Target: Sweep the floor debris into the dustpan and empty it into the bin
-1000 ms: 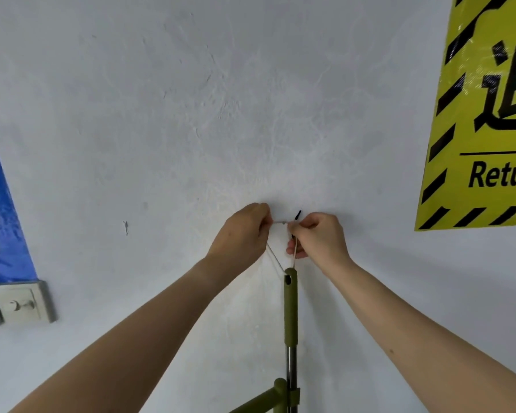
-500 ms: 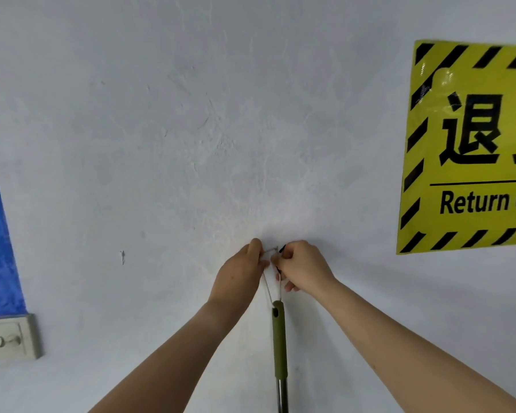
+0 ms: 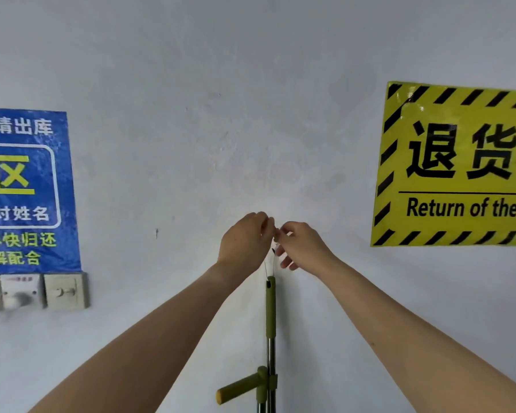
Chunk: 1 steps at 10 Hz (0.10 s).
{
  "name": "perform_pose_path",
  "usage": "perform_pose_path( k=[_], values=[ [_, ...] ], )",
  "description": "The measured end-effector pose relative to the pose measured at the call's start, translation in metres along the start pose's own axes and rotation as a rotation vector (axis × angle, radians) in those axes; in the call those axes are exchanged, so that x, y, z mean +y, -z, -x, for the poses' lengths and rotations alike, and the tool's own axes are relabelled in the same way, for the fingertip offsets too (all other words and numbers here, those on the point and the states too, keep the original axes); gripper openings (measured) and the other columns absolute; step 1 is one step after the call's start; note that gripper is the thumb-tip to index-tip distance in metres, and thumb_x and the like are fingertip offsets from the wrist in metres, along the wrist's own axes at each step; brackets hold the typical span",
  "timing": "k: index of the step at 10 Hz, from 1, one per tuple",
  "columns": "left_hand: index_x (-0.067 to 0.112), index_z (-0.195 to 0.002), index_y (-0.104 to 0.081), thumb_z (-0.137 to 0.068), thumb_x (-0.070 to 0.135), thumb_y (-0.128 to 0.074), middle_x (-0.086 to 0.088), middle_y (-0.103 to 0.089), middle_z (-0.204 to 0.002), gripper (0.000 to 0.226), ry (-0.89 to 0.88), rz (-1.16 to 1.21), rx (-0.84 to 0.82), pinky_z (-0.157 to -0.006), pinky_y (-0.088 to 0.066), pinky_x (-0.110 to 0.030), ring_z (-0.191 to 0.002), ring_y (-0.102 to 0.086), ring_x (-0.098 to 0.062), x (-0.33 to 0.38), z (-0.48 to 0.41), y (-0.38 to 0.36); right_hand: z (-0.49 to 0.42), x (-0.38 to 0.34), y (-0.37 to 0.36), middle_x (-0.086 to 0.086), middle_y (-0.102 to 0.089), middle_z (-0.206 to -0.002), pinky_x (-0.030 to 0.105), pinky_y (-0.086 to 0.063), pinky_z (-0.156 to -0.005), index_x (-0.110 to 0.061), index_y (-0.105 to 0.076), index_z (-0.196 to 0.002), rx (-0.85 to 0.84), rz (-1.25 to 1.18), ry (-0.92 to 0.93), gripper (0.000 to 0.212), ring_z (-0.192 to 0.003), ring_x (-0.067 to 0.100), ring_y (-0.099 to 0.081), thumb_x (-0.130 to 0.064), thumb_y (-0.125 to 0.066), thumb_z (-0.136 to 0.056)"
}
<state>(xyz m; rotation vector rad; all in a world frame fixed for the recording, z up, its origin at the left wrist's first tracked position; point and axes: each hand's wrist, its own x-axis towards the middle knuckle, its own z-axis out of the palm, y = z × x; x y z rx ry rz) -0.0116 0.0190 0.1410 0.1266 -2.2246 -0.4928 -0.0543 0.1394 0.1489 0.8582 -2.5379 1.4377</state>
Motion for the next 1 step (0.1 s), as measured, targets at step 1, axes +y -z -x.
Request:
perform_pose_path(
  k=[1],
  values=[
    [0.011,-0.074,-0.051,-0.096,0.027,-0.036,-0.004,-0.059,-0.075,0.031,0.032,0.243,0.028,-0.057,-0.038,-0.032,-0.065,-0.052,-0.019,0.0328,0.0228,0.0279,0.0573,-0.0343,0.0248,0.007,-0.072,-0.082,0.038,-0.053,-0.064,-0.011,-0.064,-0.09,0.108,-0.3,0.197,0.02,-0.06,0.02,-0.068,-0.023,-0.05,-0.096]
  ],
)
